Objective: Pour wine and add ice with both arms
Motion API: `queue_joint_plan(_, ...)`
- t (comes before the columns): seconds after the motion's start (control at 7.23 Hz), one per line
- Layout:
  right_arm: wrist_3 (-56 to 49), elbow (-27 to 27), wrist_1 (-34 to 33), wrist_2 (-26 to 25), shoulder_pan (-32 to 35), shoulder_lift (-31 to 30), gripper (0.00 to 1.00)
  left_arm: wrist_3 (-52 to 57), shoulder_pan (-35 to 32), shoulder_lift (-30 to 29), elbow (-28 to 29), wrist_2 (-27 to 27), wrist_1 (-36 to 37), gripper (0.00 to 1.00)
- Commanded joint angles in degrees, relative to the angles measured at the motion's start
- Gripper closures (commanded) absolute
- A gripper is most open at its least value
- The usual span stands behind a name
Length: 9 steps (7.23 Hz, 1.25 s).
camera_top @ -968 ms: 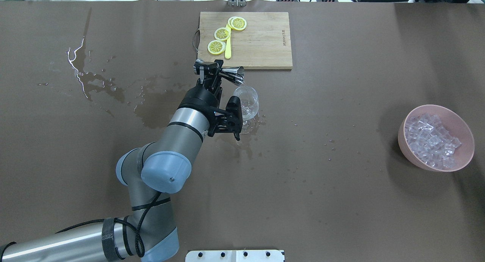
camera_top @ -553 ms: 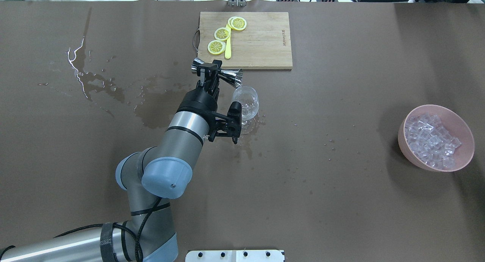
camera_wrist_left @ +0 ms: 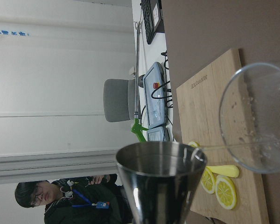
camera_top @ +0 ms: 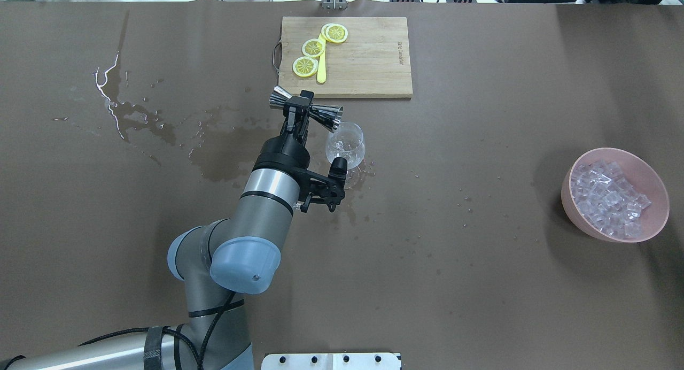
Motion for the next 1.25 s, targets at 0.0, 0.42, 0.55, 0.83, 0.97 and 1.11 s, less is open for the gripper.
queue_joint_plan(0.0,-0.01,-0.57,0.0,0.0,0.0,0.21,0.0,1.71,0.34,-0.43,-1.25,0.06,-0.27,1.0)
queue_joint_plan(0.42,-0.01,0.13,0.0,0.0,0.0,0.21,0.0,-6.47,-1.06,0.36,-2.92,-0.3,-10.02,1.0)
queue_joint_plan(0.55,-0.01,0.3,0.09,0.0,0.0,0.21,0.0,-22.56,-2.46,0.53,-2.4,-0.47,-9.6,1.0)
queue_joint_plan(0.83,-0.36,0.31,0.17,-0.17,0.0,0.47,0.0,-43.19,-6.23,3.59,-2.13,-0.74,-8.21,1.0)
queue_joint_plan(0.97,-0.54,0.92,0.26,-0.18,0.09,0.56,0.0,-48.51,-8.78,5.26,-2.22,-1.69,-3.58,1.0)
queue_joint_plan(1.11,-0.54,1.88,0.26,-0.52,0.09,0.56,0.0,-49.0,-10.2,7.89,-2.22,-1.7,-1.71,1.0)
